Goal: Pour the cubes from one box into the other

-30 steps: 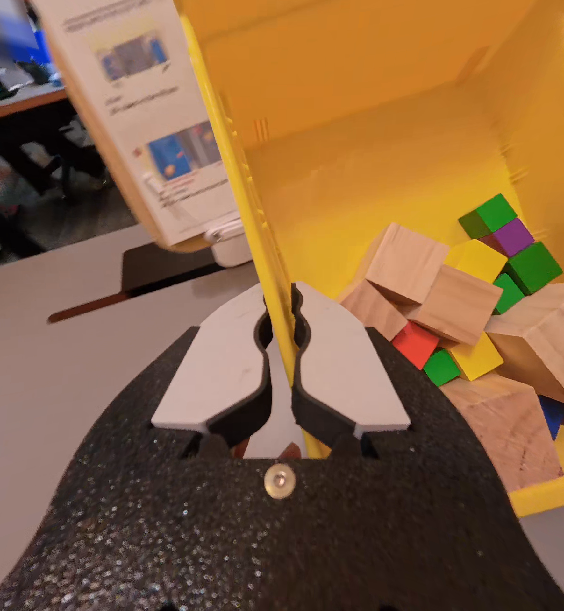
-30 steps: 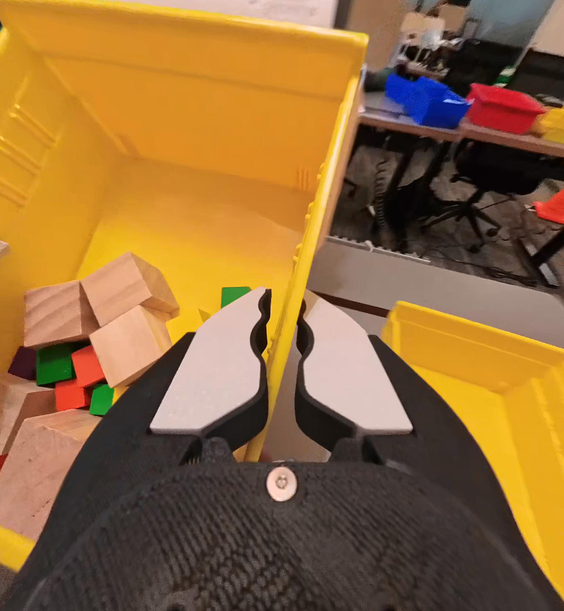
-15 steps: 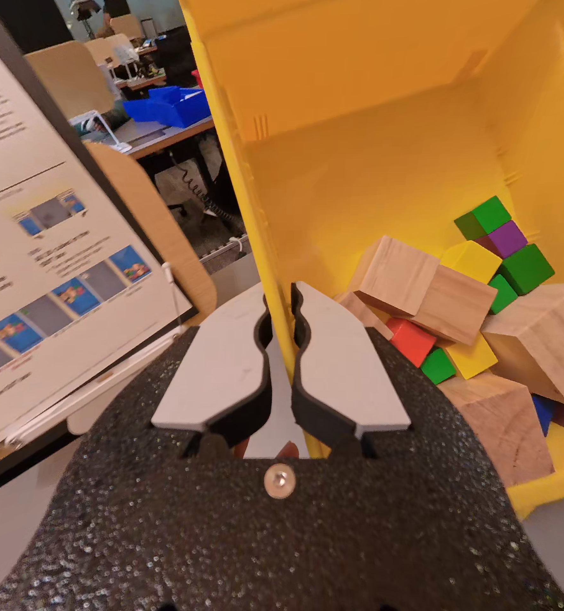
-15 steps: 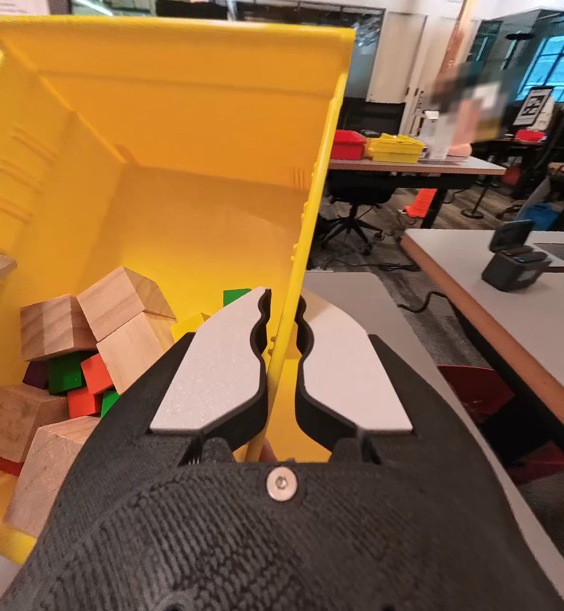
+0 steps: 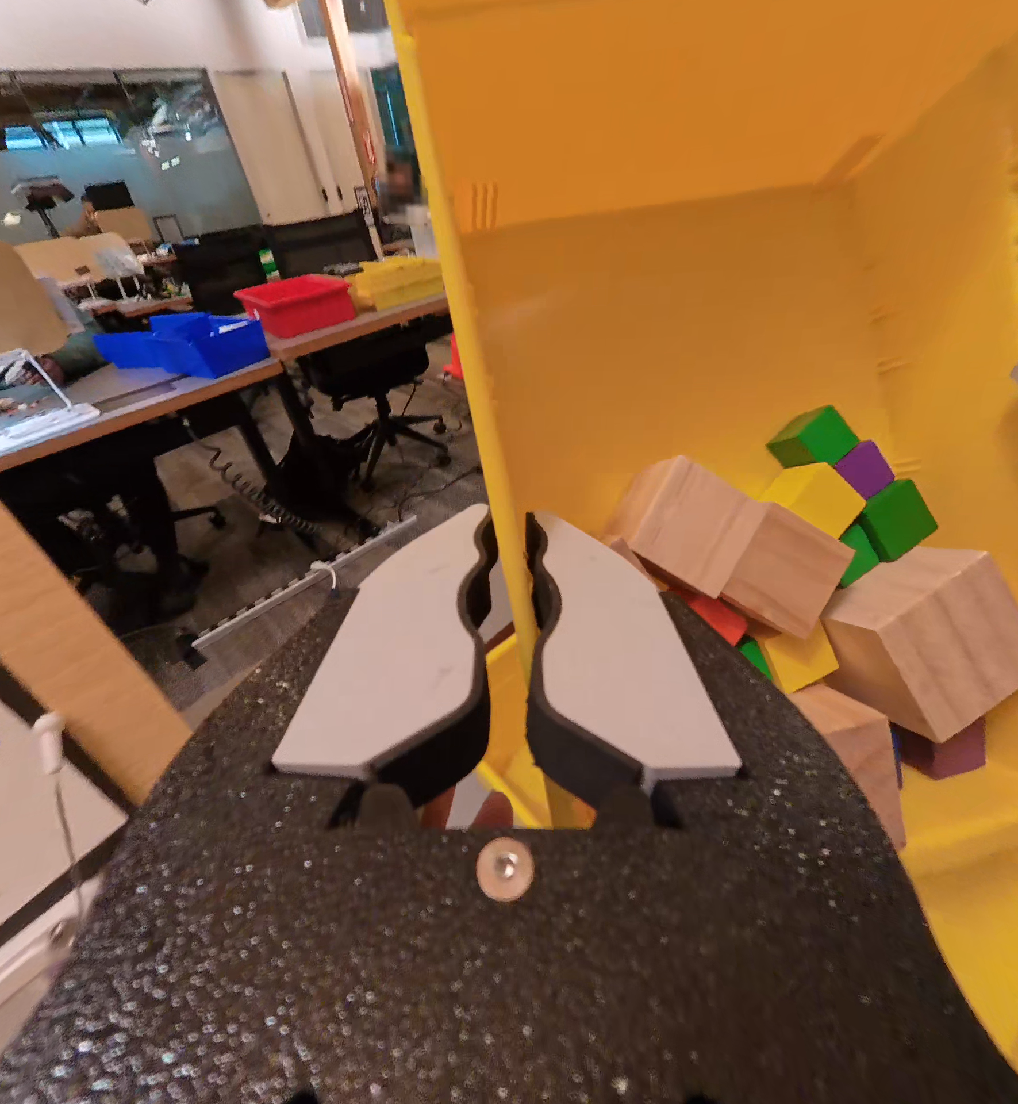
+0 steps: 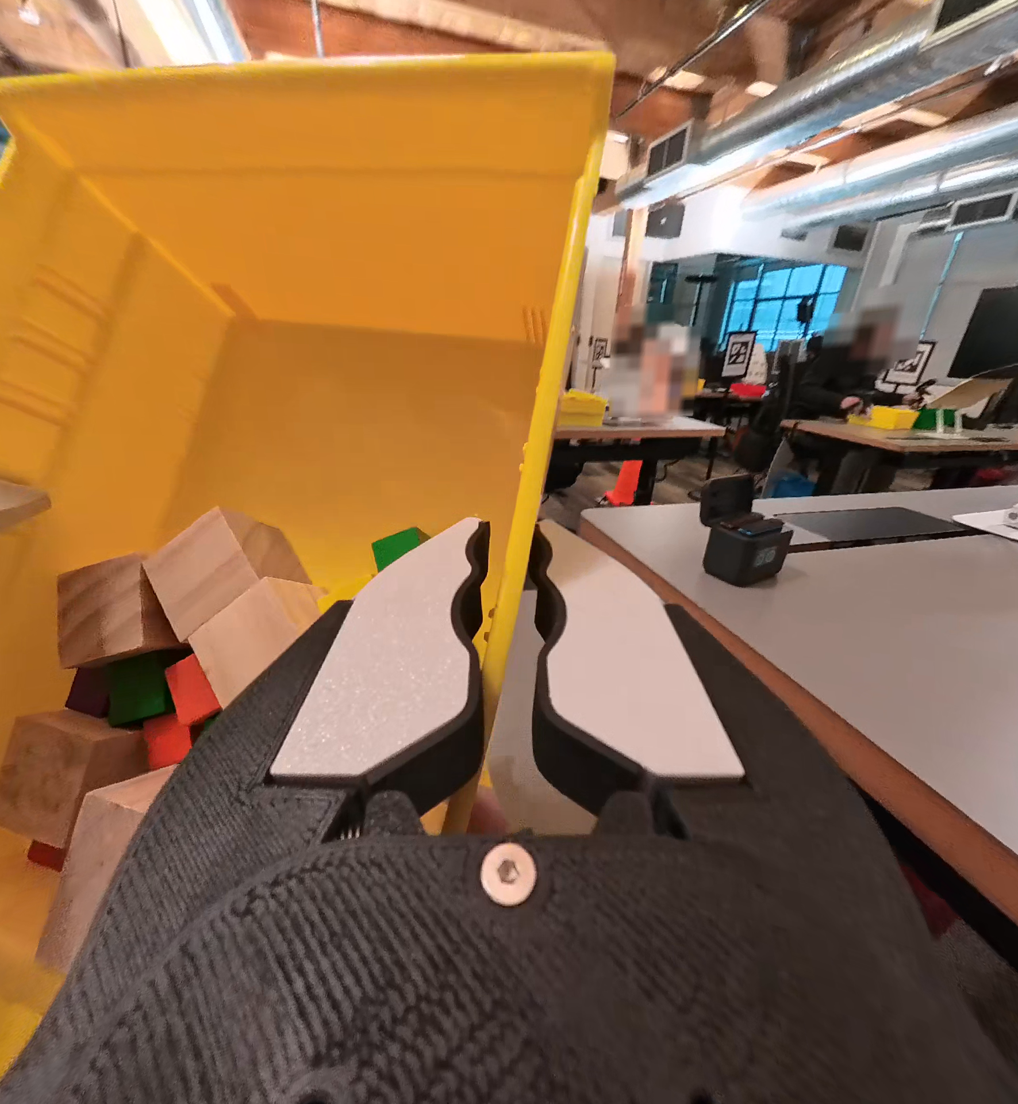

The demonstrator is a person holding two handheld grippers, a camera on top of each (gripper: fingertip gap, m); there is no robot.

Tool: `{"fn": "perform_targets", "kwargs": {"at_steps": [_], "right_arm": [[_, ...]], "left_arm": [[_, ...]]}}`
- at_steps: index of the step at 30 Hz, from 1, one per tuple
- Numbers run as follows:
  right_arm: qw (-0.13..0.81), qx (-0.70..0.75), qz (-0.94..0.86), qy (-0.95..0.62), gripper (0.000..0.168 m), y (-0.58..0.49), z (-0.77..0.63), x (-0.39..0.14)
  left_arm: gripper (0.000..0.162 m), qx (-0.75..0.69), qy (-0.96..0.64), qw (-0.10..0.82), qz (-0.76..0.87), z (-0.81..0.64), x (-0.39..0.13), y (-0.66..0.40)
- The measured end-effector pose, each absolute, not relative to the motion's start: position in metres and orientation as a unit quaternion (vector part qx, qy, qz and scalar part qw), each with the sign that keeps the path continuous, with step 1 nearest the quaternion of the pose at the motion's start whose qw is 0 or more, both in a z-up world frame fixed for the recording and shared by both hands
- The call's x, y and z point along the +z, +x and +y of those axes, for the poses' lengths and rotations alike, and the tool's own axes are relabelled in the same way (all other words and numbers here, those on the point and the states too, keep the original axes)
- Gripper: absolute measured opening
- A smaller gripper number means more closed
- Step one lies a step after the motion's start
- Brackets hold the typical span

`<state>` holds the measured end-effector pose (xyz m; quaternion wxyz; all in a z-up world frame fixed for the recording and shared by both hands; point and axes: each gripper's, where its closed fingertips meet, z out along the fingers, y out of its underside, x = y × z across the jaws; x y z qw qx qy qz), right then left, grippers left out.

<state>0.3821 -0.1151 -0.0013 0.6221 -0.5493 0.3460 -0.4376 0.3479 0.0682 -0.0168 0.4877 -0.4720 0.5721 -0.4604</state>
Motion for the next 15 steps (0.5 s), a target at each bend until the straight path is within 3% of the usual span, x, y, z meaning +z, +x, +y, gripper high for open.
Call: {"fn": "perform_targets", "kwargs": {"at_steps": [15], "right_arm": [[0.636,-0.546,0.28,-0.468,0.013,0.401,-0.103,0.029]], "left_arm": [[0.007,-0.557,-0.407,0.522,0.502,0.081,-0.002,0.396]]}}
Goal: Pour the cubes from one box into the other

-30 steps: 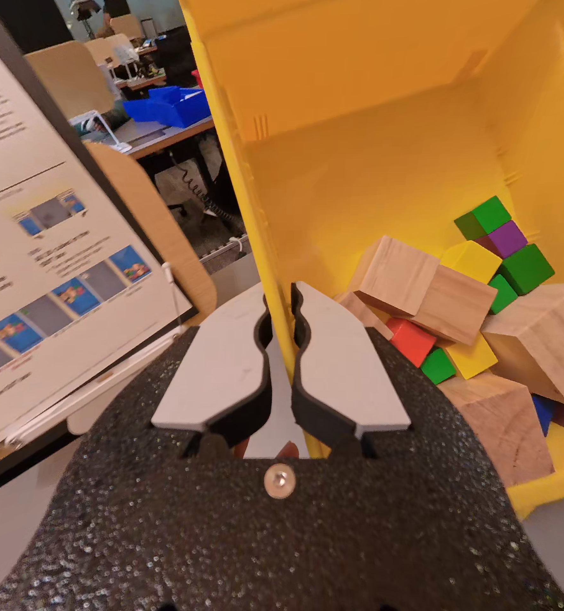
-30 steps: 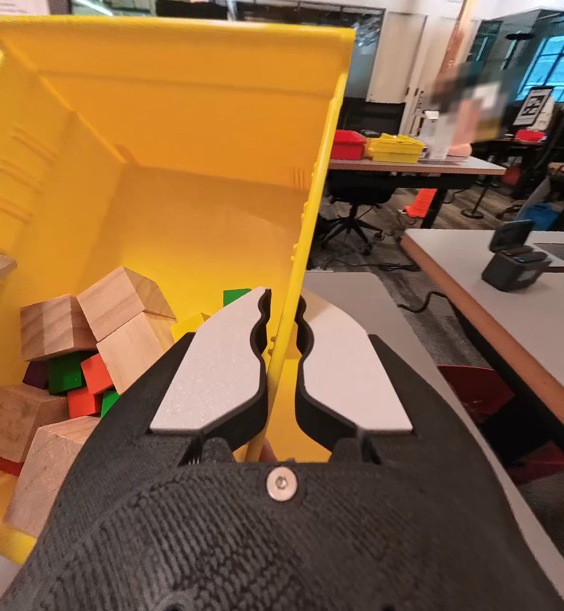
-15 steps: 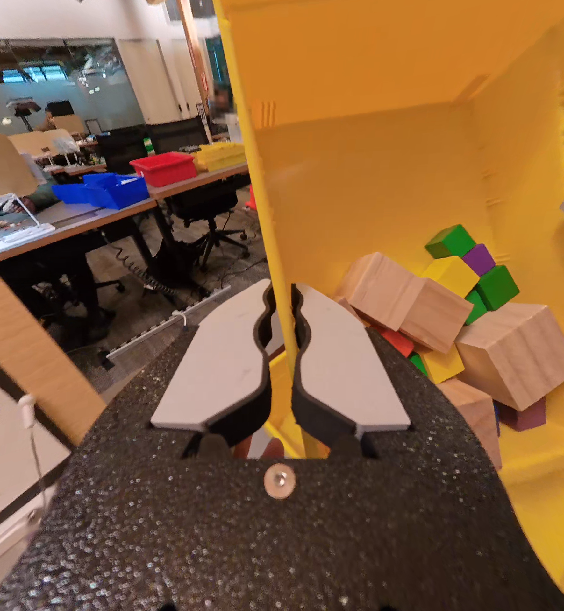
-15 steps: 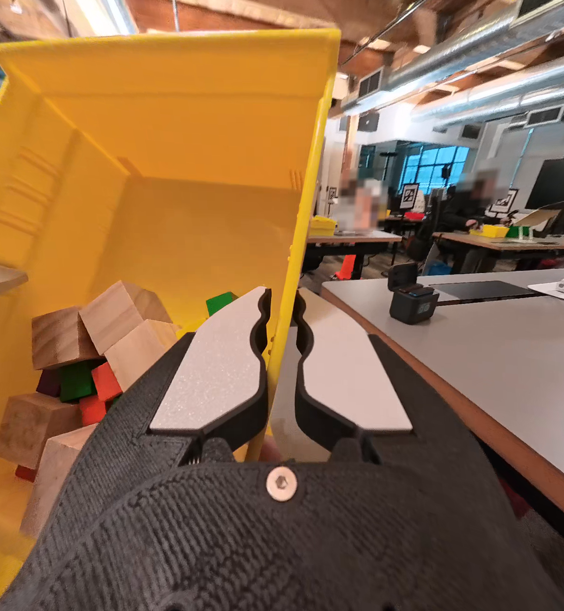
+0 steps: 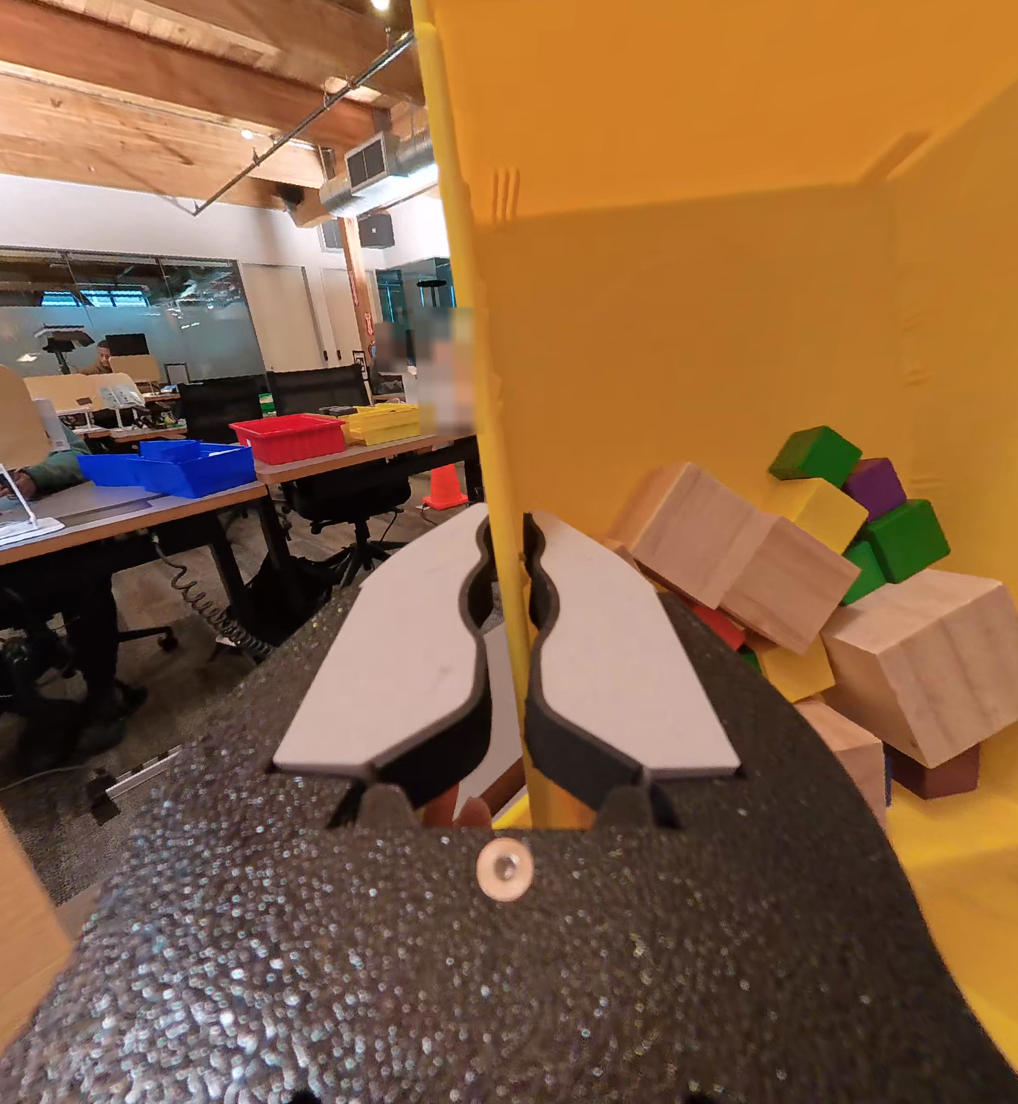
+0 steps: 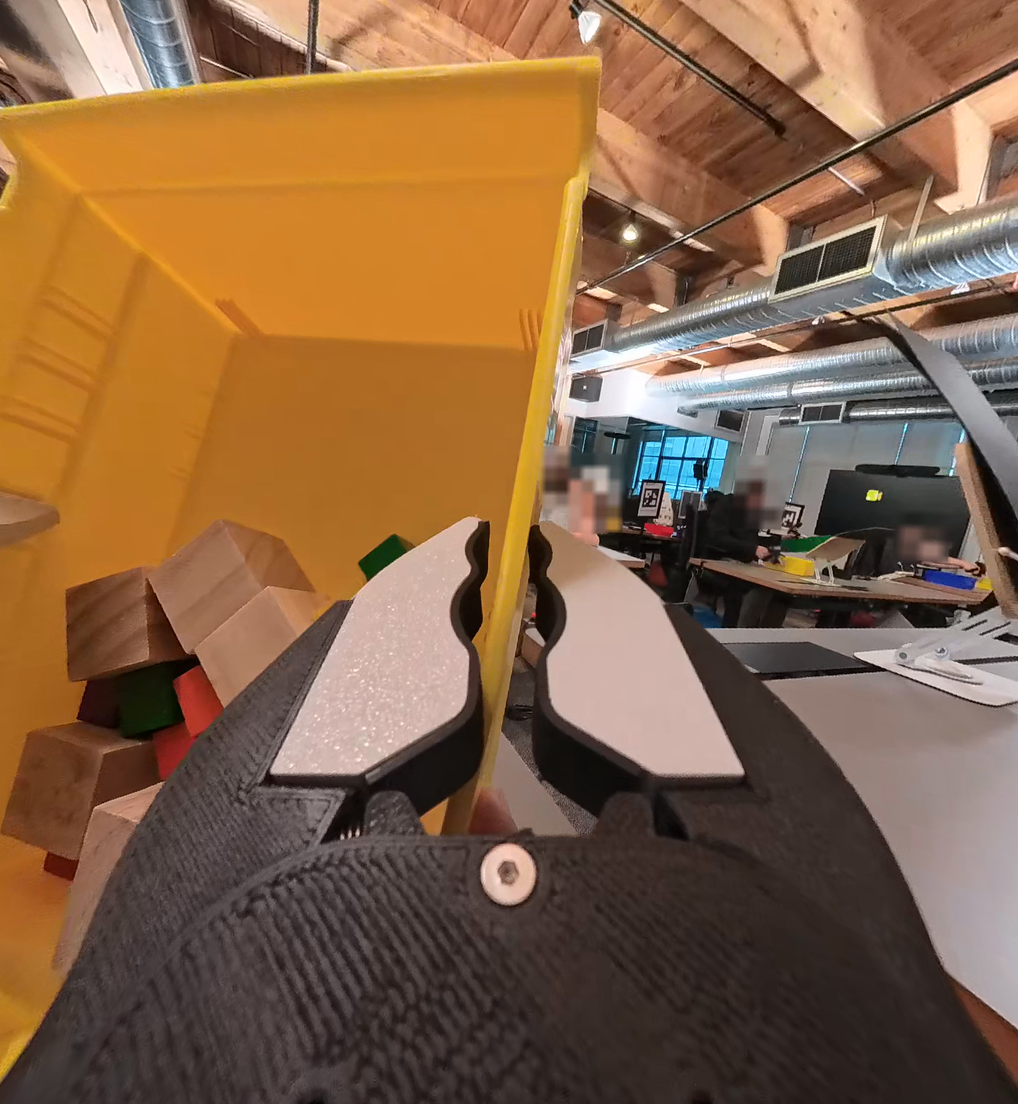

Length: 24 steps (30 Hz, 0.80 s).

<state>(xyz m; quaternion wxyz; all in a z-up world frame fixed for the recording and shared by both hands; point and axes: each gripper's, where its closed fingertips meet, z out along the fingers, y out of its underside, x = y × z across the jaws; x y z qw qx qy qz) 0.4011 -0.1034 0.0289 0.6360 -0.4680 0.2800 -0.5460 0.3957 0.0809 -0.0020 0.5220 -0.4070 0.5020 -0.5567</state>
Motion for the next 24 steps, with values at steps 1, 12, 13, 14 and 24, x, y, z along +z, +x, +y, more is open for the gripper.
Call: {"fn": "perform_targets", "kwargs": {"at_steps": [1,12,13,14,24], "right_arm": [[0.637,-0.546,0.278,-0.467,0.013,0.402,-0.102,0.029],[0.631,-0.59,0.238,-0.444,0.012,0.395,-0.1,0.041],[0.631,-0.592,0.236,-0.442,0.012,0.395,-0.101,0.043],[0.631,-0.596,0.234,-0.439,0.012,0.394,-0.102,0.045],[0.64,-0.58,0.254,-0.435,0.009,0.409,-0.116,0.035]], "left_arm": [[0.007,-0.56,-0.407,0.522,0.498,0.083,-0.003,0.397],[0.007,-0.608,-0.387,0.515,0.463,0.084,-0.004,0.403],[0.007,-0.612,-0.385,0.514,0.462,0.083,-0.002,0.403],[0.007,-0.617,-0.382,0.512,0.46,0.081,-0.001,0.403],[0.007,-0.596,-0.389,0.517,0.476,0.07,-0.003,0.408]]}}
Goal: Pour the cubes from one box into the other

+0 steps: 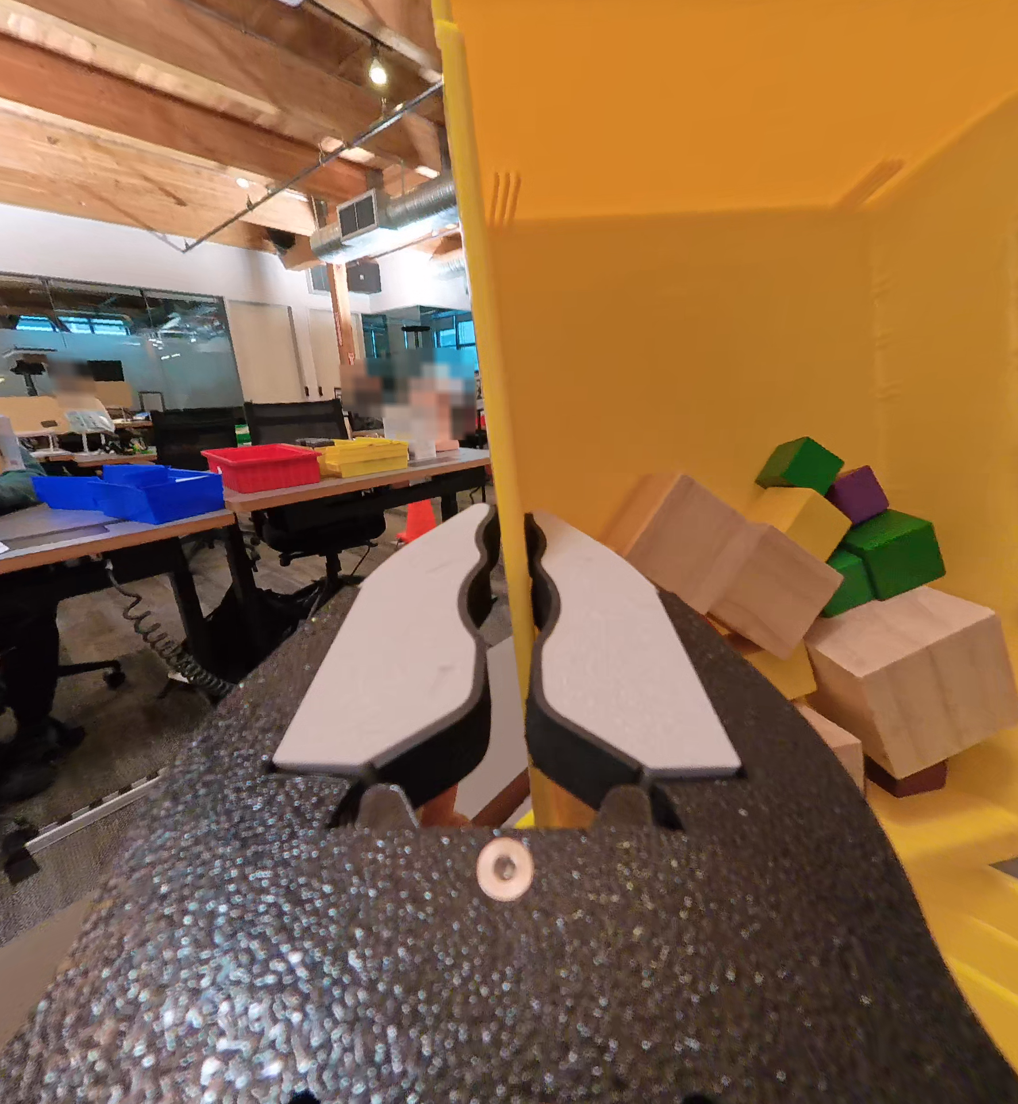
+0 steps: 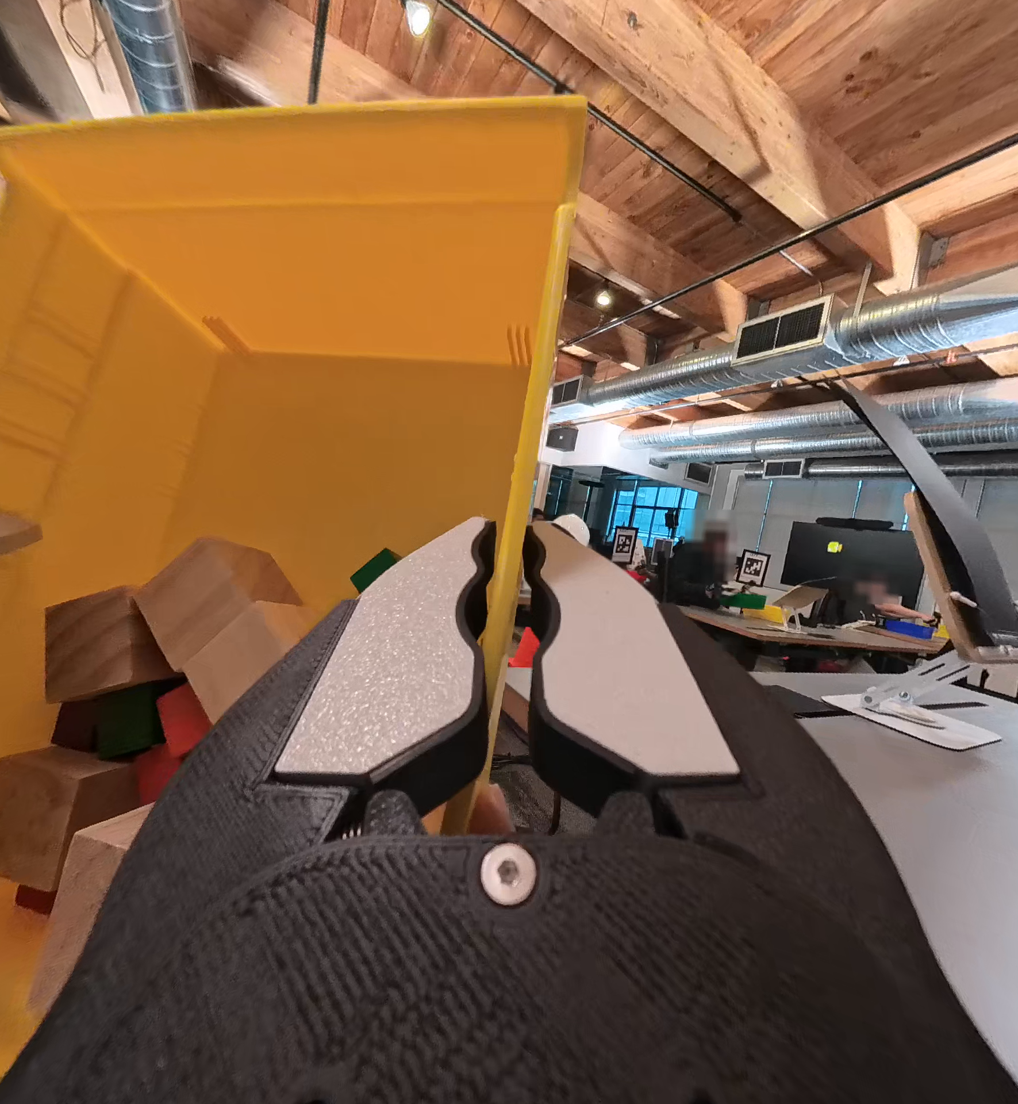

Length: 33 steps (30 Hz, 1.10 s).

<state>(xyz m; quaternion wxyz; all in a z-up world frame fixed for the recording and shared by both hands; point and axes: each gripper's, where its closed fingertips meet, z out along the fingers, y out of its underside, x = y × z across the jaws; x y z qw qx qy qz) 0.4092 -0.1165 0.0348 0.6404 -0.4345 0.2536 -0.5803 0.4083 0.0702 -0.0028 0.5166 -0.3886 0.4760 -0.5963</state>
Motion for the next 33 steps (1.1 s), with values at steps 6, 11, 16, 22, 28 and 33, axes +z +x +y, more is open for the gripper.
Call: {"fn": "perform_targets", "kwargs": {"at_steps": [6,11,16,22,28,33], "right_arm": [[0.633,-0.593,0.238,-0.437,0.008,0.411,-0.116,0.036],[0.632,-0.602,0.219,-0.436,0.008,0.412,-0.111,0.041],[0.641,-0.594,0.227,-0.429,0.007,0.416,-0.113,0.038],[0.638,-0.59,0.23,-0.439,0.008,0.42,-0.112,0.031],[0.639,-0.597,0.214,-0.436,0.008,0.416,-0.109,0.036],[0.651,-0.593,0.204,-0.428,0.009,0.415,-0.107,0.042]], "left_arm": [[0.008,-0.615,-0.39,0.505,0.463,0.069,-0.008,0.41],[0.007,-0.62,-0.393,0.508,0.45,0.073,-0.006,0.412],[0.007,-0.614,-0.385,0.517,0.455,0.072,-0.004,0.411],[0.007,-0.606,-0.396,0.514,0.46,0.073,-0.014,0.417],[0.007,-0.614,-0.395,0.514,0.45,0.074,-0.013,0.417],[0.007,-0.616,-0.387,0.527,0.441,0.076,-0.006,0.415]]}}
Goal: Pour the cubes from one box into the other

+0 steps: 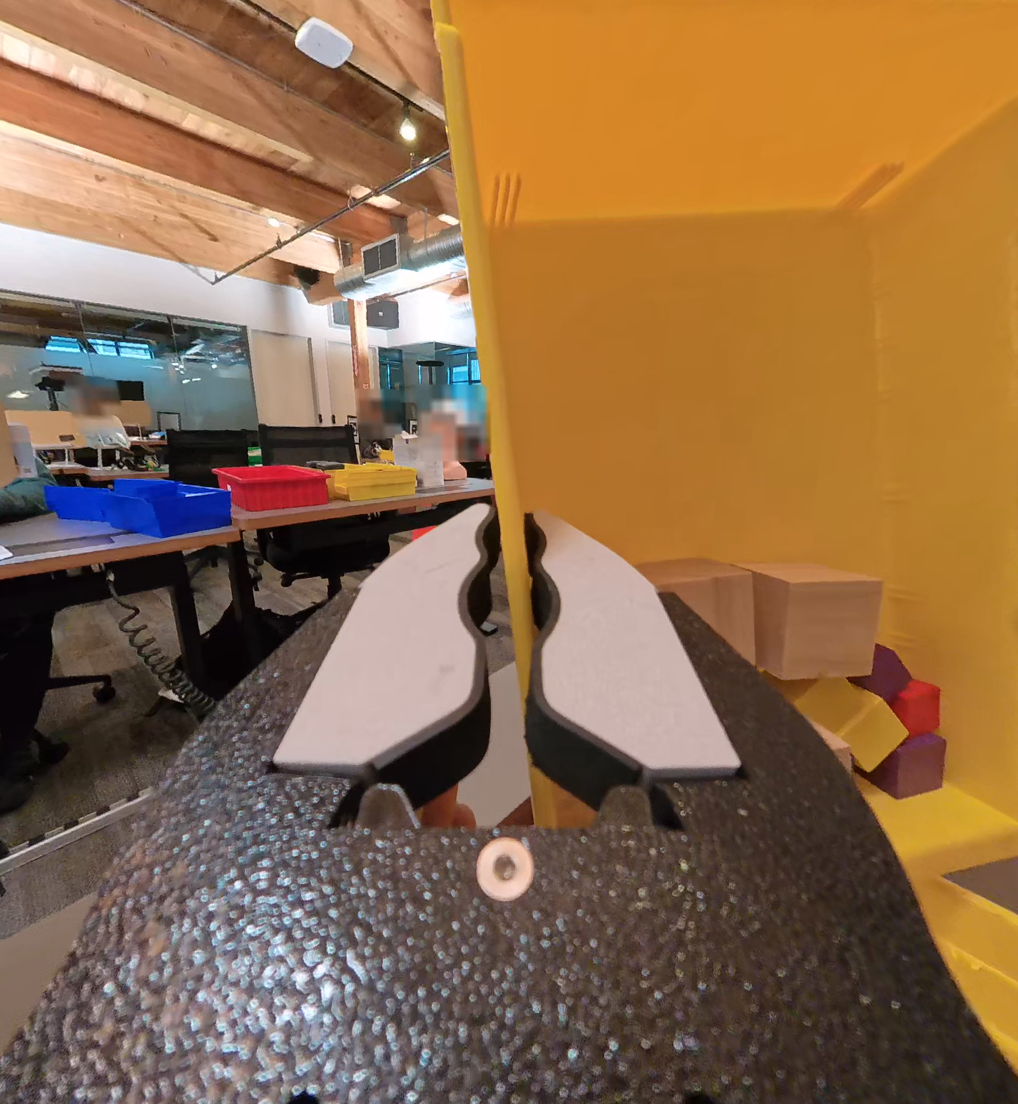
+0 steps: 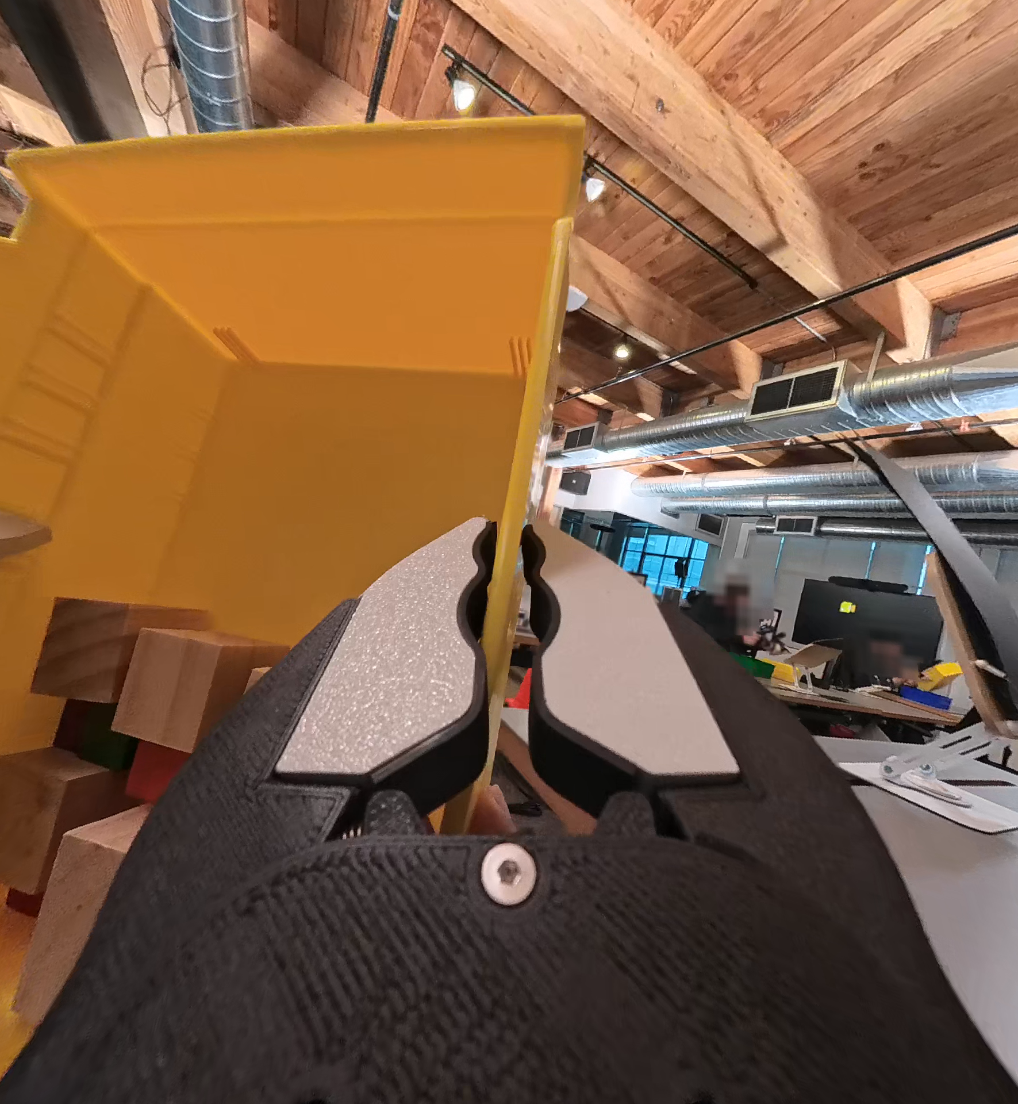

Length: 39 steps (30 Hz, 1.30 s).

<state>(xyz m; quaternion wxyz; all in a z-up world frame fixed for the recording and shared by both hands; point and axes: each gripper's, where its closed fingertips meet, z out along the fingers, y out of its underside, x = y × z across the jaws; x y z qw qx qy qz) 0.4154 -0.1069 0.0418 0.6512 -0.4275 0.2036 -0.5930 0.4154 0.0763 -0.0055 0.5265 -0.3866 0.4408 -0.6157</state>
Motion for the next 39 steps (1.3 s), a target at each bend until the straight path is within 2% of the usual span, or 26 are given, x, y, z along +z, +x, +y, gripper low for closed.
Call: {"fn": "perform_targets", "kwargs": {"at_steps": [4,39], "right_arm": [[0.663,-0.593,0.2,-0.412,0.009,0.41,-0.11,0.048],[0.701,-0.544,0.197,-0.418,0.011,0.418,-0.108,0.051]], "left_arm": [[0.007,-0.613,-0.371,0.544,0.436,0.074,0.001,0.412],[0.007,-0.632,-0.377,0.514,0.44,0.077,0.007,0.414]]}}
